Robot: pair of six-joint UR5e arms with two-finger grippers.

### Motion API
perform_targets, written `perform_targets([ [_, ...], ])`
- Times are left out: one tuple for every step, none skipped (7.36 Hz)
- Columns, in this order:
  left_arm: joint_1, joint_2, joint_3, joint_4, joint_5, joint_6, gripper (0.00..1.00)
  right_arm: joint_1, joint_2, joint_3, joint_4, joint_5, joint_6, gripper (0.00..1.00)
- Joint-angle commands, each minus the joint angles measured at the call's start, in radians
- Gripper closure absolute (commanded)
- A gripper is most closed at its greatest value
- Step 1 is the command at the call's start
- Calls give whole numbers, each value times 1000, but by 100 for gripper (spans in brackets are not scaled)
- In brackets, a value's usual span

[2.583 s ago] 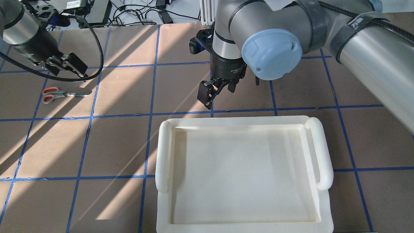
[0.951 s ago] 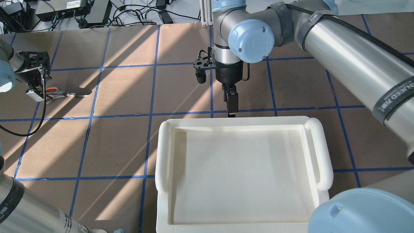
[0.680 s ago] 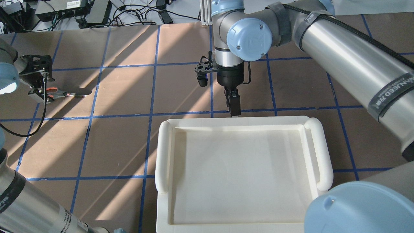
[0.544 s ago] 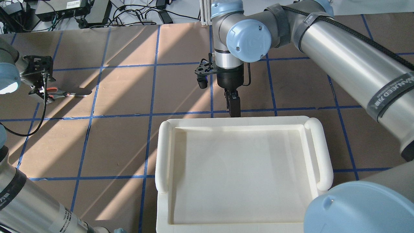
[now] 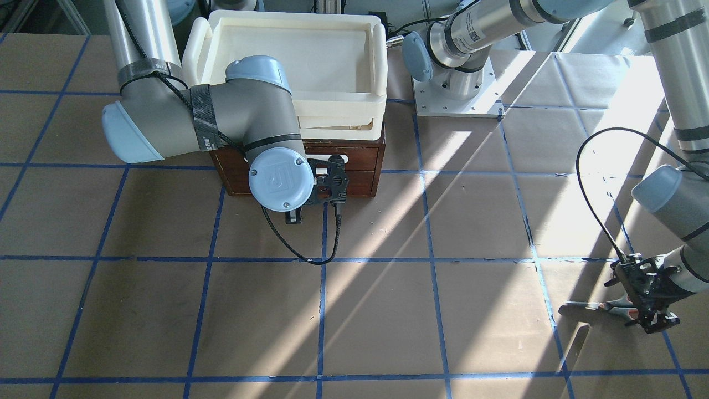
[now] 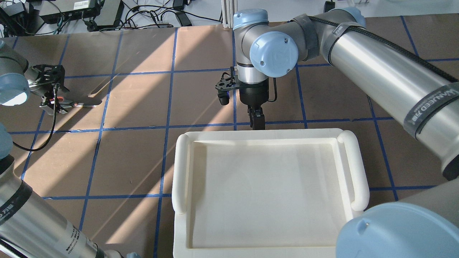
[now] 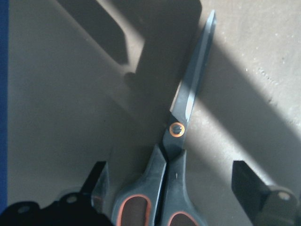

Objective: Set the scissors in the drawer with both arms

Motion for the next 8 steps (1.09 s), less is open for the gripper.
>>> perform_targets([
  [0,-15,6,1,-3,26,10,3,2,1,-4,19,10,9],
  [0,-20,6,1,-3,27,13,3,2,1,-4,19,10,12],
  [0,-25,8,1,-3,27,14,3,2,1,-2,19,10,24],
  [0,-25,8,1,-3,29,18,3,2,3,-4,17,7,42],
  [0,-25,8,3,-3,32,22,3,2,3,-4,17,-2,48],
  [0,-26,8,14,-3,55,25,3,2,1,-14,16,-6,50],
  [0,-34,8,36,-3,66,29,1,5,-5,-36,14,-8,50],
  [0,-37,8,40,-3,67,54,1,17,-14,-54,10,-8,50],
])
